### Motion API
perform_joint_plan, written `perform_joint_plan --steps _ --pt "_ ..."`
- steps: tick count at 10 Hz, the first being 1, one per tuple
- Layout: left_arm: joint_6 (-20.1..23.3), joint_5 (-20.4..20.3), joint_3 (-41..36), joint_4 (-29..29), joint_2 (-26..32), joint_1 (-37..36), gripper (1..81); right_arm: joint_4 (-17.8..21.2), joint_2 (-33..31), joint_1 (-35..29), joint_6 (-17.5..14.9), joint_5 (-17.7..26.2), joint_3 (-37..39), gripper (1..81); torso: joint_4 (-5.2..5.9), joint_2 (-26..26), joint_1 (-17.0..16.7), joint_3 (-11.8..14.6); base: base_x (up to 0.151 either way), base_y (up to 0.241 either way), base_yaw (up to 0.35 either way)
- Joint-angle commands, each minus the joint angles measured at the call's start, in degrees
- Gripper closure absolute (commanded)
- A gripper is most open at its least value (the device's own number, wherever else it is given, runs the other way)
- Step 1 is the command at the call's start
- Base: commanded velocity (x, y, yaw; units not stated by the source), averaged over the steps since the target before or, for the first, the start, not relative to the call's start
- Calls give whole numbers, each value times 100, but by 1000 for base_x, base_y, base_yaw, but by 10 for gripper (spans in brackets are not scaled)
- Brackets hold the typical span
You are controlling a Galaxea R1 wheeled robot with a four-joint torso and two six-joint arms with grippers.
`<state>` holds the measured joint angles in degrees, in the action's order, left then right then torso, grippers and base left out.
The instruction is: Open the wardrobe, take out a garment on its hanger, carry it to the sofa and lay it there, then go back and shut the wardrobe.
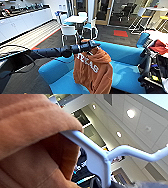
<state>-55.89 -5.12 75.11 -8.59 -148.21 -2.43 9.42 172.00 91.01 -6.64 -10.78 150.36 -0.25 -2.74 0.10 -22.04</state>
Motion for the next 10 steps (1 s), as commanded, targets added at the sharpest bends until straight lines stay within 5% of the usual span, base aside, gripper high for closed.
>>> perform_joint_plan --steps 1,8,10 --pt "-159 -481 180 -10 -385 -1317 811 7 13 1 -21 410 -16 10 0 0 -2 0 0 0 0" --pt "-545 -472 611 24 -1510 -2152 811 -2 57 -43 -21 436 -16 10 0 2 0 -48 0 0 0" --pt "-704 -244 1295 77 -1615 -2187 811 -2 57 -43 -21 436 -16 10 0 2 0 -48 0 0 0"
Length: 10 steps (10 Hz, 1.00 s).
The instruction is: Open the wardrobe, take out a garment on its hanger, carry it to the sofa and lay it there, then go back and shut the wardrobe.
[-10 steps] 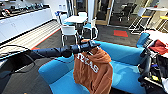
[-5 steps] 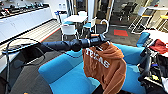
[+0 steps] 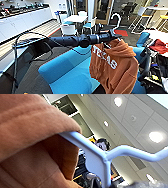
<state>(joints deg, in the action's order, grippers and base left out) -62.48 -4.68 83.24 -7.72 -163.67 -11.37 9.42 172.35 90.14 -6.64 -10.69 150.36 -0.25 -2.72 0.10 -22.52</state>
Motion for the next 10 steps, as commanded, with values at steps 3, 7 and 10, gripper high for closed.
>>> perform_joint_plan --steps 3,7,10 --pt "-89 -270 983 -2 -289 -1371 811 -2 30 9 -21 436 -8 10 0 0 0 -2 0 0 0" --pt "-291 -60 1915 -2 -877 -1697 811 33 39 27 -21 445 28 10 2 0 0 -2 0 0 0" --pt "-397 195 2732 -28 -1344 -1714 811 33 39 27 -21 445 28 10 2 0 0 -2 0 0 0"
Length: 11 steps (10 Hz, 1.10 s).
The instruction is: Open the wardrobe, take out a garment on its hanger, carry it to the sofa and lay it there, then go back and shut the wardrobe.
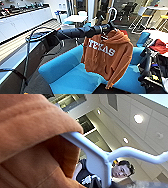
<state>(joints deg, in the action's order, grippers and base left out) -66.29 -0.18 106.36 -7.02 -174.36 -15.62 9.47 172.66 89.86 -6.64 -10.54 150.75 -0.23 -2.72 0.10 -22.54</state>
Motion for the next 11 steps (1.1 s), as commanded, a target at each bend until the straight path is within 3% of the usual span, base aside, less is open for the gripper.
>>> perform_joint_plan --steps 1,3,4,7,8,9,11 --pt "-24 -123 691 -124 -406 -1264 811 37 8 55 -21 430 -12 10 0 0 0 0 0 0 0" --pt "-16 -26 1009 -150 -530 -1229 811 46 8 64 -21 422 -12 10 0 0 2 0 0 0 0" --pt "-15 140 1106 -185 -565 -1220 811 38 17 55 -21 413 -12 10 201 0 2 0 0 0 0" --pt "-15 387 1528 -361 -609 -1000 811 28 26 72 -21 413 -12 10 504 2 2 -2 0 0 0" --pt "-15 423 1598 -432 -556 -912 811 20 26 81 -21 404 -12 10 660 2 2 -2 0 0 0" --pt "-7 423 1572 -449 -486 -825 811 37 18 90 -21 395 -12 10 450 2 2 -2 0 0 0" --pt "-6 431 1686 -686 -486 -430 811 20 43 82 -21 395 -11 10 671 2 2 -2 0 0 0"
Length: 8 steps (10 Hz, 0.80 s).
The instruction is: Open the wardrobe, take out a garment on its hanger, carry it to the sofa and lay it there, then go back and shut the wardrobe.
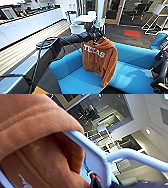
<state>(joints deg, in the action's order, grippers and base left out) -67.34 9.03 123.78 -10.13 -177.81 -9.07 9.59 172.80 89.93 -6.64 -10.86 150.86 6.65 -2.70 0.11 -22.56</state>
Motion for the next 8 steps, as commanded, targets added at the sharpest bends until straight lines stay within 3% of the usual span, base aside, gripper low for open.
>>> perform_joint_plan --steps 1,5,8 --pt "98 -490 84 -524 -194 -847 811 -1 55 74 -21 427 -22 10 2 0 0 0 0 0 0" --pt "98 -490 138 -1437 -53 392 811 -19 117 117 -39 409 -22 10 2 0 0 0 0 0 0" --pt "98 -490 146 -1843 306 849 811 -19 126 135 -65 401 -22 10 2 0 0 0 0 0 0"
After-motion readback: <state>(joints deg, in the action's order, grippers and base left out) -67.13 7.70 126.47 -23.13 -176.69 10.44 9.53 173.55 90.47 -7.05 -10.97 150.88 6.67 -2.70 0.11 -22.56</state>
